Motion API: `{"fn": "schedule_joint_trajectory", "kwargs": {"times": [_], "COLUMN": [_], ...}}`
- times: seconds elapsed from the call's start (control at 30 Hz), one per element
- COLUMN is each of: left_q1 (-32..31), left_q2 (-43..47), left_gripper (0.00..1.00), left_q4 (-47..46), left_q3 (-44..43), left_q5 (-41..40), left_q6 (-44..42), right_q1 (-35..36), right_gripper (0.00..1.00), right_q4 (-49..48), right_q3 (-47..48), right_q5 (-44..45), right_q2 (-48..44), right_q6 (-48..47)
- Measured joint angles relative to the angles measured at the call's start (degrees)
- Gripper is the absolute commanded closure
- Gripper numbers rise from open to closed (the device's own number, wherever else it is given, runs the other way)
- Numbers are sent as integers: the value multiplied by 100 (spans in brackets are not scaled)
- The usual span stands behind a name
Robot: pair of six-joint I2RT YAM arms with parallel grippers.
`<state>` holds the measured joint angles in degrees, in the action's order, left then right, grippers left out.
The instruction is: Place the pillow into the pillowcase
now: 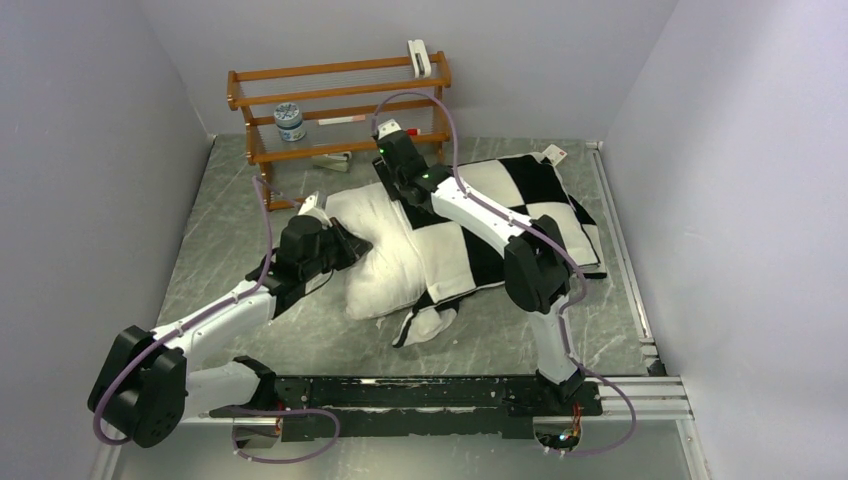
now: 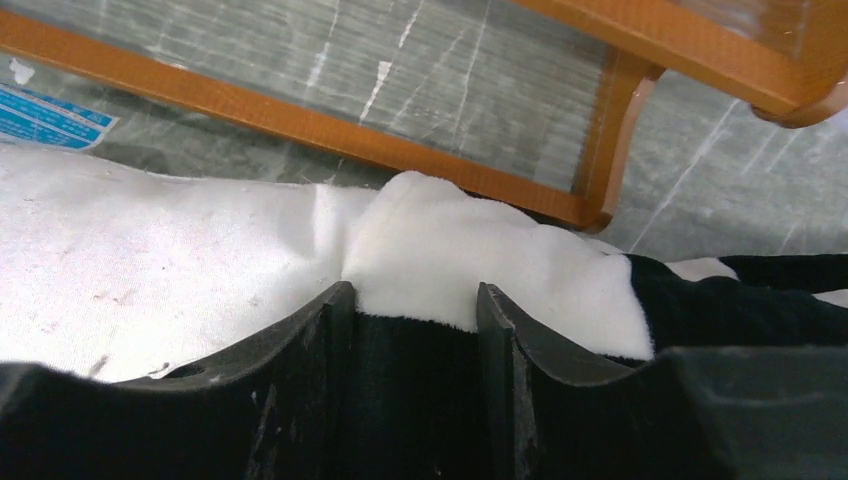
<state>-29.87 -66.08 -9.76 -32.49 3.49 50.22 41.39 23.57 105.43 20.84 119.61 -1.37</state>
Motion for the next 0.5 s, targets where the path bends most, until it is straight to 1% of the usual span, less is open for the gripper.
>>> {"fn": "schedule_joint_trajectory", "kwargs": {"times": [0.03, 0.07, 0.13, 0.17, 0.2, 0.4, 0.43, 0.5], "left_q1": [-9, -20, -42, -48, -55, -83, -90, -111], "left_q2": [-2, -2, -4, -15, -37, -450, -542, -737], "left_gripper": [95, 95, 95, 95, 95, 95, 95, 95], "left_q4": [0, 0, -7, -22, -48, -157, -168, -203], "left_q3": [0, 0, 0, 0, 0, -164, -221, -339], "left_q5": [-2, -2, -2, -2, -2, 2, 4, 35], "left_q6": [-2, -2, 0, 0, 0, -4, -4, -4], "right_q1": [-4, -11, -15, -15, -15, -48, -70, -131], "right_gripper": [56, 65, 88, 96, 100, 100, 100, 100], "right_q4": [2, 7, 66, 120, 160, 452, 402, 153], "right_q3": [0, 9, 107, 216, 299, 793, 748, 361], "right_q5": [-17, -37, -68, -83, -118, -568, -748, -1152], "right_q2": [44, 85, 157, 210, 238, 251, 177, -109], "right_q6": [-2, -7, -31, -37, -63, 118, 243, 568]}}
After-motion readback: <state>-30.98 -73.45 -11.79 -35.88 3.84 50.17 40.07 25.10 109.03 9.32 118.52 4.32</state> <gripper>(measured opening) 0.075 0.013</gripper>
